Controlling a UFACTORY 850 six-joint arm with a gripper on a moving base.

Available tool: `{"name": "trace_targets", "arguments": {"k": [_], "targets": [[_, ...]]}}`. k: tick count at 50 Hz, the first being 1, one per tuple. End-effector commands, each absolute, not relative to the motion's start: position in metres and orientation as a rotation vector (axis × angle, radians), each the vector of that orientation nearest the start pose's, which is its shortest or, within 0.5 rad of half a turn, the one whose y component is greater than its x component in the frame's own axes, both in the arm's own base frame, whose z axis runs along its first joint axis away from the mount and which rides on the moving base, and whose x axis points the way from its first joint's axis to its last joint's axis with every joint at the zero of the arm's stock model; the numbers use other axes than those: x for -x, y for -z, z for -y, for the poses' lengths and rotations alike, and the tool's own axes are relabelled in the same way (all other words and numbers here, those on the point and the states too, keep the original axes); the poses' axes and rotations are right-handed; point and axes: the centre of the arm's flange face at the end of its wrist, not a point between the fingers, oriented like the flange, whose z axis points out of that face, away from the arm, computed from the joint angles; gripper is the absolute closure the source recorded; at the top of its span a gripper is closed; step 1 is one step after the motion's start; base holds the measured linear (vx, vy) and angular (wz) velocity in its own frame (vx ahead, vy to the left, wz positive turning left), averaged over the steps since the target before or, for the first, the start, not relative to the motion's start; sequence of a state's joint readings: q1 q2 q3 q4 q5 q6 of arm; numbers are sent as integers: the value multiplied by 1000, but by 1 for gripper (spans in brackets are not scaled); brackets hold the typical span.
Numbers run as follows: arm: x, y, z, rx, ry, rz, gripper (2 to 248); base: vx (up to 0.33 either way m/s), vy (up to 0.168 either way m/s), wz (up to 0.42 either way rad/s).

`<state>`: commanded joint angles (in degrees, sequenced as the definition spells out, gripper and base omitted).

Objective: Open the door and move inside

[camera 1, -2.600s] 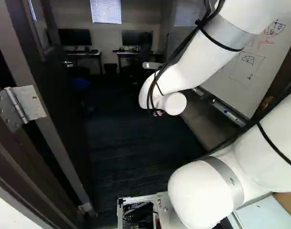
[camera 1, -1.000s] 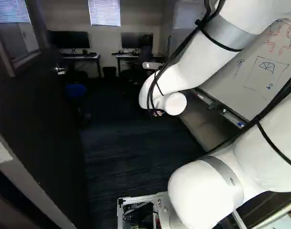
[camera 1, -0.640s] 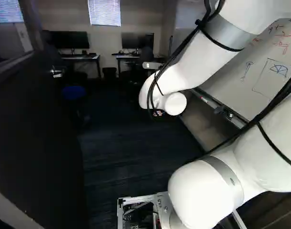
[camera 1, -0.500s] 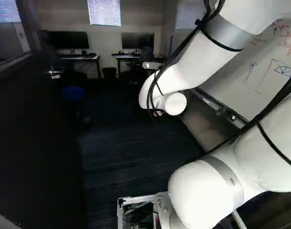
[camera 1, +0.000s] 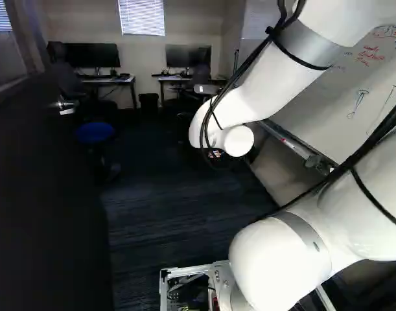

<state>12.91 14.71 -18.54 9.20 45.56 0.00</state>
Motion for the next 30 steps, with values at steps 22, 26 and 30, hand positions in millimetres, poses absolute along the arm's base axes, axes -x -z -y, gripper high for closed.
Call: {"name": "trace_targets", "arguments": {"k": [22,26,30], "targets": [[-341,-449,-68,2340,1903,22,3,182,6,2],[-341,-449,-68,2340,1903,22,3,184,6,3],[-341,-449,-68,2340,1903,22,3,181,-1,-3]]}}
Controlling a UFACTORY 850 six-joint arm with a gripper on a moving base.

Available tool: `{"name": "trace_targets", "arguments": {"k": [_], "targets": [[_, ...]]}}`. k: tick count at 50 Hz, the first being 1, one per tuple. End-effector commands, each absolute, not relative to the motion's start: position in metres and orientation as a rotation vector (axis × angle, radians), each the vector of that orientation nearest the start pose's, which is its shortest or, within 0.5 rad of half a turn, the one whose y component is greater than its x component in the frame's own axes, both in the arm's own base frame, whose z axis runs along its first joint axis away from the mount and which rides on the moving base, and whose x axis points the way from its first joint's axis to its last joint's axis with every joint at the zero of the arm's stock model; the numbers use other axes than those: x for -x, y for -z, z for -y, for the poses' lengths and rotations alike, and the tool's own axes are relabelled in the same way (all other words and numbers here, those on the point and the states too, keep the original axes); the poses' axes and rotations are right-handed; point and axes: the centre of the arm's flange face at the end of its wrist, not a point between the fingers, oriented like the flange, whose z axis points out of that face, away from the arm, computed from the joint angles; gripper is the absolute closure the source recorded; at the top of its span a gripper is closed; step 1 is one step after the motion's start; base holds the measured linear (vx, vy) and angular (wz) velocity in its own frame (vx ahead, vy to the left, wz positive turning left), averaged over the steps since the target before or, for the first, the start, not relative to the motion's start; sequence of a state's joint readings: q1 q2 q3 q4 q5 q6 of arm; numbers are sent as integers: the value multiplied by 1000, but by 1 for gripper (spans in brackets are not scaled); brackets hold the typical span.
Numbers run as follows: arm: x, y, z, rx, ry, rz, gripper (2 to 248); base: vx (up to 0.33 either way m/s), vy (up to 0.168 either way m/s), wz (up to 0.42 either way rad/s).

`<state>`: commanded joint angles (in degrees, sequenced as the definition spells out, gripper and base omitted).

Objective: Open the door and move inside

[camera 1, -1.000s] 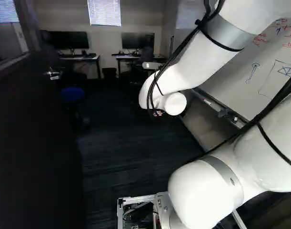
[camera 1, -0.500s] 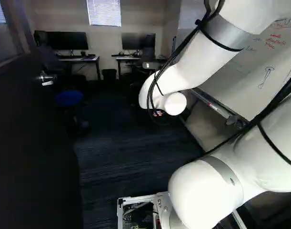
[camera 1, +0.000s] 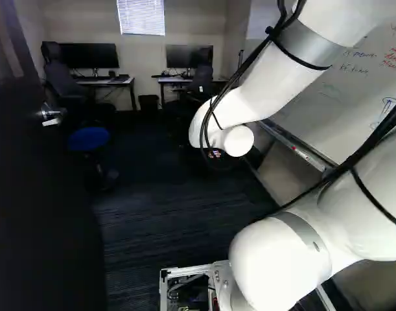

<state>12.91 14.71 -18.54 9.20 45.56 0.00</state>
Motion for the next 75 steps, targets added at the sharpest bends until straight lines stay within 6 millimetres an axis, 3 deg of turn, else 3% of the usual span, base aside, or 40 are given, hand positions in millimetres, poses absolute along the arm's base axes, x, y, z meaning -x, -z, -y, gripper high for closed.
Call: {"name": "trace_targets", "arguments": {"k": [75], "targets": [[-341,-449,-68,2340,1903,22,3,186,7,-5]]}}
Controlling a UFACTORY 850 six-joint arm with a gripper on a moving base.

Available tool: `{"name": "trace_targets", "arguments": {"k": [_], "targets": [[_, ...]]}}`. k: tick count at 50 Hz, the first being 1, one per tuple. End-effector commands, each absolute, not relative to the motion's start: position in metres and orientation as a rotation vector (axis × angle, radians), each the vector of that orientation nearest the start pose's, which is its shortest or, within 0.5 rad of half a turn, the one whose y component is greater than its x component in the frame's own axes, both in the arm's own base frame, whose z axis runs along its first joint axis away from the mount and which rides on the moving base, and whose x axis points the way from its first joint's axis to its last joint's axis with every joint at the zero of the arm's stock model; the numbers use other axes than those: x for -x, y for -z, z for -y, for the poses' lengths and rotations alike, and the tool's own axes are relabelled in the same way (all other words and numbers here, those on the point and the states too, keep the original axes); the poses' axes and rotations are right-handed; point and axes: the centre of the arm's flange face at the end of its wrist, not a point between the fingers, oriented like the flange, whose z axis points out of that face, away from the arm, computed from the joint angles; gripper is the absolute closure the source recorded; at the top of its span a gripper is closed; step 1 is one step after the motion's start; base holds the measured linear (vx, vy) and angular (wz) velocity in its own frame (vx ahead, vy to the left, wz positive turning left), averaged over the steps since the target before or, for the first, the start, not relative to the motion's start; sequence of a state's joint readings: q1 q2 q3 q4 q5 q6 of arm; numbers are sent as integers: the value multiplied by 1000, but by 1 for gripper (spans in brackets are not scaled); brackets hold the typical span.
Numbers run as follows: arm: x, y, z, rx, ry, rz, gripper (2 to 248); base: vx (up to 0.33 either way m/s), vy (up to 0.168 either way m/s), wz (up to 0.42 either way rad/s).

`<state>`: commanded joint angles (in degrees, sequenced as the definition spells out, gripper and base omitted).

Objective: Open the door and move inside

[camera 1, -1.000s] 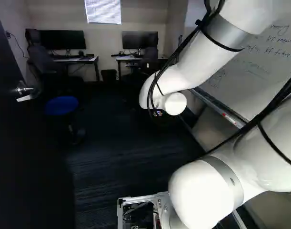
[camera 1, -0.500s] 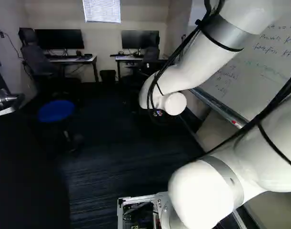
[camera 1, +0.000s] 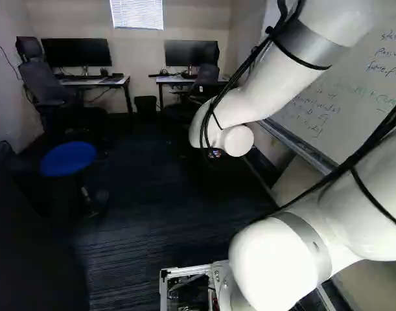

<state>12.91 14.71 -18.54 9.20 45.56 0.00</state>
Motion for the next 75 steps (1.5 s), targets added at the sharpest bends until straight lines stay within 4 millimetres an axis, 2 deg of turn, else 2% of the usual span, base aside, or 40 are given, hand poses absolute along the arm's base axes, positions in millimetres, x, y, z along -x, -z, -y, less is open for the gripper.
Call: {"name": "trace_targets", "arguments": {"k": [75], "targets": [[-341,-449,-68,2340,1903,22,3,170,6,-3]]}}
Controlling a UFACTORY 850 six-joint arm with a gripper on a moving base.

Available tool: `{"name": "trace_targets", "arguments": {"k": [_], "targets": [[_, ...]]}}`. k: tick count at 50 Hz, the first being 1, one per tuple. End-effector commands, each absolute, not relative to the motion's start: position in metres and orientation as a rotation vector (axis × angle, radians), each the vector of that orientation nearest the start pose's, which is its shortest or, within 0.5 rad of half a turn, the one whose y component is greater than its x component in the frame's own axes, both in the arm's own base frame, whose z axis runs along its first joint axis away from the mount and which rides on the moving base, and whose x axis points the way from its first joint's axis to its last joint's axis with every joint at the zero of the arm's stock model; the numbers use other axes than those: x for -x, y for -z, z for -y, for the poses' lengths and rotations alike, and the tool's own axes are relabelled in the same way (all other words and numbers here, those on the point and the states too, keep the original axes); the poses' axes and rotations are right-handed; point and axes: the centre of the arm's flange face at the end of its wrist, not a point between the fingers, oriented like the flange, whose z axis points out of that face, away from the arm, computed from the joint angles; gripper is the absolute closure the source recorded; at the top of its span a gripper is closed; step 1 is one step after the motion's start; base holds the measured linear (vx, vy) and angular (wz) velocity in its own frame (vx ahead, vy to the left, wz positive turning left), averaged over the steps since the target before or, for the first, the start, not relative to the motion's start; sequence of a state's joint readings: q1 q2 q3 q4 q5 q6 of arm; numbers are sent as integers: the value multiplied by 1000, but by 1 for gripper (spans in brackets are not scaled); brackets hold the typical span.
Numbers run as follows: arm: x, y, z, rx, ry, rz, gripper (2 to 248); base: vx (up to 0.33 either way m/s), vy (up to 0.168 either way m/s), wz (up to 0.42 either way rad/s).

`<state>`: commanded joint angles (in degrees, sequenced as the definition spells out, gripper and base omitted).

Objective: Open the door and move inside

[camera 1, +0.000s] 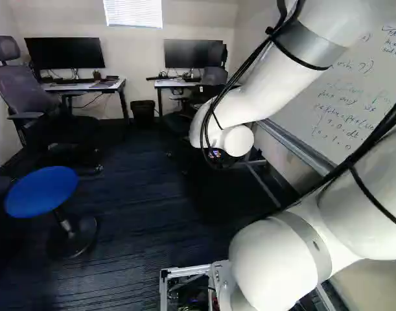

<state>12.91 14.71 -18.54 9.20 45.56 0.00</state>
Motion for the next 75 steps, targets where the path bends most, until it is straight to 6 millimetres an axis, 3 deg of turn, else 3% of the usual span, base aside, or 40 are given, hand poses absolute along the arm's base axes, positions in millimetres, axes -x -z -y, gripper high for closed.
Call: {"name": "trace_targets", "arguments": {"k": [41,75], "targets": [[-338,-445,-63,2352,1901,22,3,-3,-1,0],[-306,-401,-26,2466,1870,15,3,0,0,0]]}}
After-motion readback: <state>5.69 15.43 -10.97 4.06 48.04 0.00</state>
